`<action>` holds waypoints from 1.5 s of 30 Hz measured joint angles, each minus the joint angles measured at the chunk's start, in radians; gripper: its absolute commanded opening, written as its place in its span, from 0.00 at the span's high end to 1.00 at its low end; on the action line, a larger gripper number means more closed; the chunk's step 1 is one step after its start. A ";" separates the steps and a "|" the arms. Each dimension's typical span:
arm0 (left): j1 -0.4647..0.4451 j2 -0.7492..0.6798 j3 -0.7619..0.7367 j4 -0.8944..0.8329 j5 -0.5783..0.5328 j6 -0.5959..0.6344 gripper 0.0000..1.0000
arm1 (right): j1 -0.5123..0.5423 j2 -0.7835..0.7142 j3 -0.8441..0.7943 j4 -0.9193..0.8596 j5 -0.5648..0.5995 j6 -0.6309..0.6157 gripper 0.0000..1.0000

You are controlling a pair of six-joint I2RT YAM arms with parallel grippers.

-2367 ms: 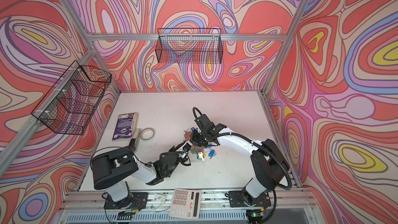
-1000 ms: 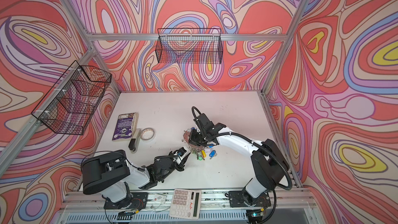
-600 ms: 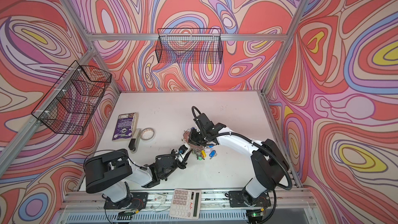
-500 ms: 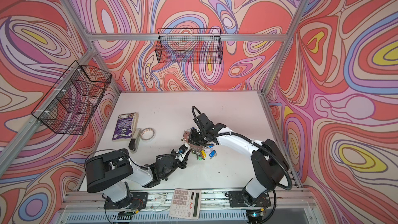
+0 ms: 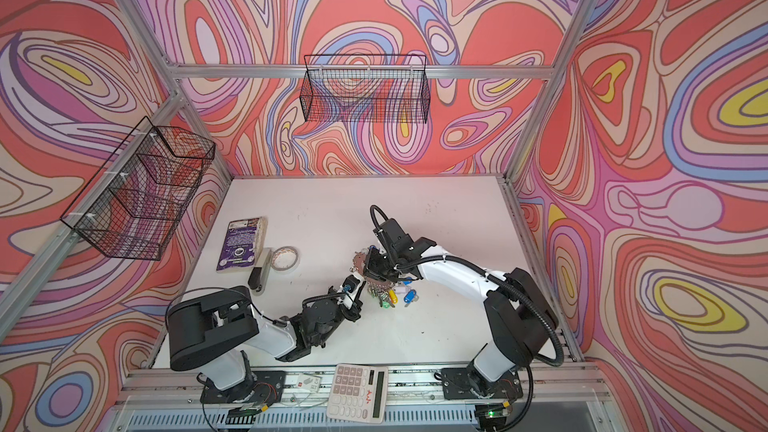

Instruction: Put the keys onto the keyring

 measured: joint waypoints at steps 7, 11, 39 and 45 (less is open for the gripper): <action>-0.006 0.011 0.010 0.000 -0.002 0.001 0.97 | 0.000 0.000 -0.002 0.003 0.000 0.003 1.00; -0.007 0.016 0.013 -0.001 -0.004 0.014 1.00 | 0.000 0.000 -0.003 0.000 0.005 0.003 1.00; -0.031 0.024 0.005 0.012 0.045 0.215 1.00 | -0.031 0.016 0.033 -0.119 -0.014 -0.060 1.00; -0.032 0.022 0.005 0.013 0.028 0.215 1.00 | -0.039 0.016 0.040 -0.119 -0.019 -0.083 0.98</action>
